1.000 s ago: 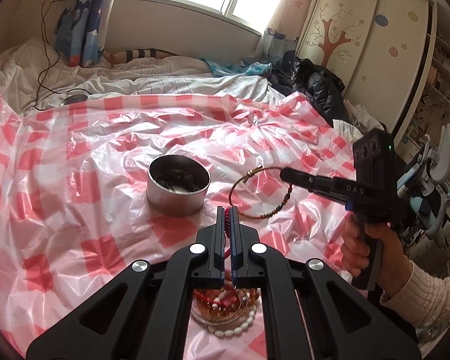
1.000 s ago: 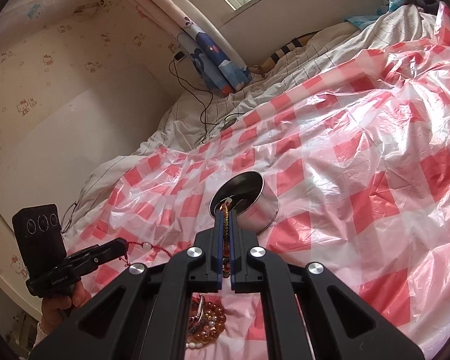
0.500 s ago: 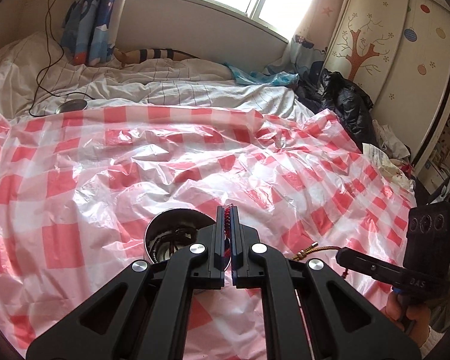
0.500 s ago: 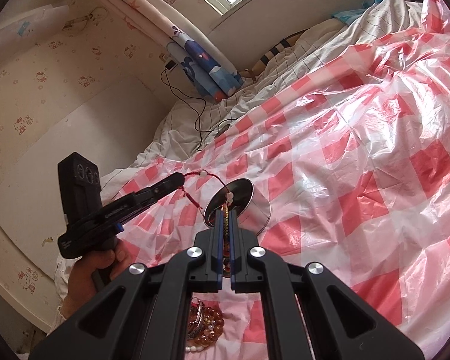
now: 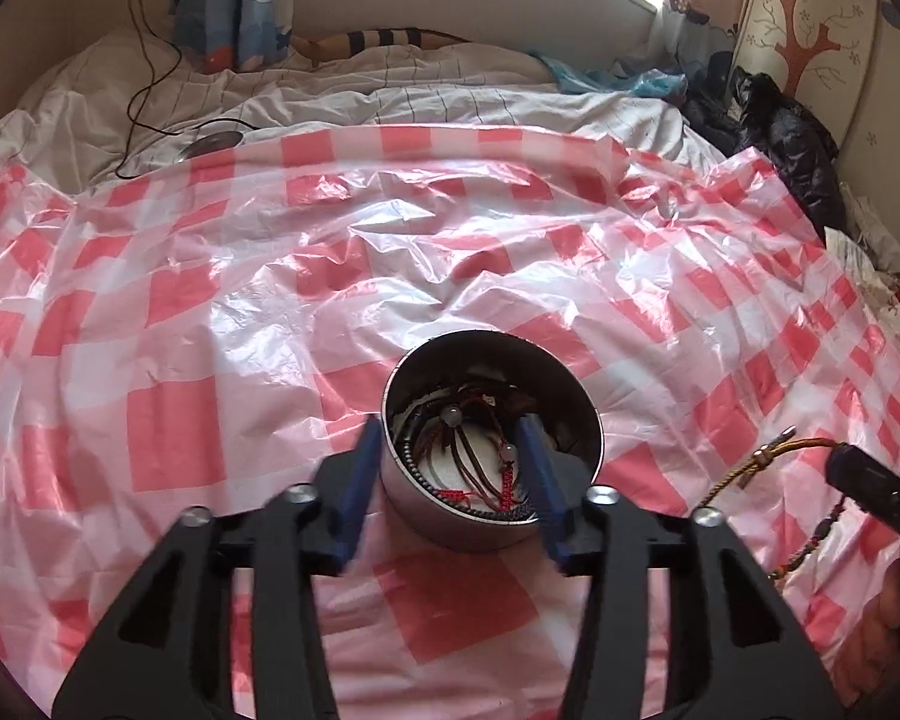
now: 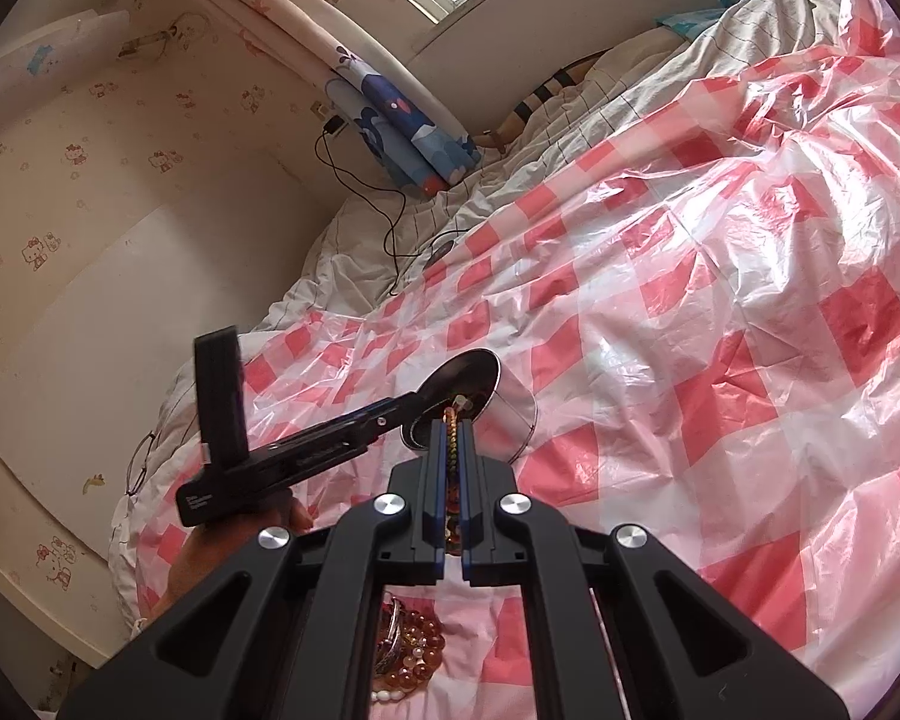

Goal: Organize jewelry
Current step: 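Release the red bracelets into the tin with the left tool while the right tool releases the beaded bracelet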

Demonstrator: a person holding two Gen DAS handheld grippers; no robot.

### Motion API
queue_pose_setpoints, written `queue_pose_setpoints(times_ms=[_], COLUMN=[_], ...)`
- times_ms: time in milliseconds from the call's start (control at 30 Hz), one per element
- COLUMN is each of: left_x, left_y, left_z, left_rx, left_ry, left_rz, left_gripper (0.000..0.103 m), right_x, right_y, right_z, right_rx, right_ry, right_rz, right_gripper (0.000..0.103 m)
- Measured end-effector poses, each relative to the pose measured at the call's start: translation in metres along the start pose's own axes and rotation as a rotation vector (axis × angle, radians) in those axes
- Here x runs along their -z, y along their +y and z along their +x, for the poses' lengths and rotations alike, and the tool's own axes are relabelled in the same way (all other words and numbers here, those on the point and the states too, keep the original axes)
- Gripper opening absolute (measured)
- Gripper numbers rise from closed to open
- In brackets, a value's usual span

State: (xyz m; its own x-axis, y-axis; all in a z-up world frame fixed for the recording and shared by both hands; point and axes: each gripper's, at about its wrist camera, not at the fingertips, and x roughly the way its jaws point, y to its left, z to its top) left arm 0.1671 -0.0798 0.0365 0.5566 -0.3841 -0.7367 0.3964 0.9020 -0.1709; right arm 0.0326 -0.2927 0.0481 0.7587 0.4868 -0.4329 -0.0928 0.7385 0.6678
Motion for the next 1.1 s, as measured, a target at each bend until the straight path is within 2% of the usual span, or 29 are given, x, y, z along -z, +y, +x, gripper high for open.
queue_pose_setpoints(times_ms=[100,267,367,533,600,700,733,767,800,833,933,1033,1100], left_x=[0.012,0.042,0.056,0.058,0.056,0.053,0.053,0.053,0.052,0.052,0.052,0.053,0.055], left_y=[0.011,0.027,0.035,0.05,0.052,0.053,0.052,0.052,0.052,0.053,0.055,0.053,0.05], left_z=[-0.032,-0.074,-0.083,-0.077,-0.08,-0.08,-0.08,-0.08,-0.08,-0.081,-0.08,-0.077,-0.074], left_rx=[0.012,-0.045,-0.073,-0.075,-0.049,-0.043,-0.044,-0.046,-0.05,-0.052,-0.054,-0.066,-0.079], left_ry=[-0.052,-0.121,-0.151,-0.134,-0.15,-0.156,-0.154,-0.154,-0.155,-0.156,-0.152,-0.134,-0.121], left_rz=[-0.069,-0.16,-0.189,-0.232,-0.25,-0.253,-0.248,-0.245,-0.244,-0.245,-0.253,-0.24,-0.215], left_gripper=[0.066,0.08,0.082,0.083,0.083,0.085,0.085,0.085,0.085,0.085,0.086,0.086,0.086], right_x=[-0.002,-0.023,-0.036,-0.036,-0.031,-0.024,-0.021,-0.019,-0.018,-0.018,-0.02,-0.016,-0.006], right_y=[0.003,0.03,0.044,0.047,0.041,0.036,0.036,0.037,0.039,0.041,0.054,0.057,0.054], right_z=[0.004,0.023,0.051,0.105,0.126,0.15,0.157,0.16,0.158,0.152,0.121,0.08,0.056], right_rx=[-0.005,-0.018,-0.008,0.069,0.106,0.196,0.226,0.252,0.265,0.252,0.268,0.298,0.324], right_ry=[0.0,-0.025,-0.022,0.042,0.084,0.138,0.164,0.178,0.172,0.147,0.061,-0.012,-0.023], right_rz=[-0.002,-0.057,-0.083,-0.114,-0.124,-0.178,-0.208,-0.234,-0.253,-0.267,-0.324,-0.342,-0.358], right_gripper=[0.004,0.004,0.004,0.004,0.004,0.004,0.008,0.034,0.05,0.06,0.06,0.07,0.077])
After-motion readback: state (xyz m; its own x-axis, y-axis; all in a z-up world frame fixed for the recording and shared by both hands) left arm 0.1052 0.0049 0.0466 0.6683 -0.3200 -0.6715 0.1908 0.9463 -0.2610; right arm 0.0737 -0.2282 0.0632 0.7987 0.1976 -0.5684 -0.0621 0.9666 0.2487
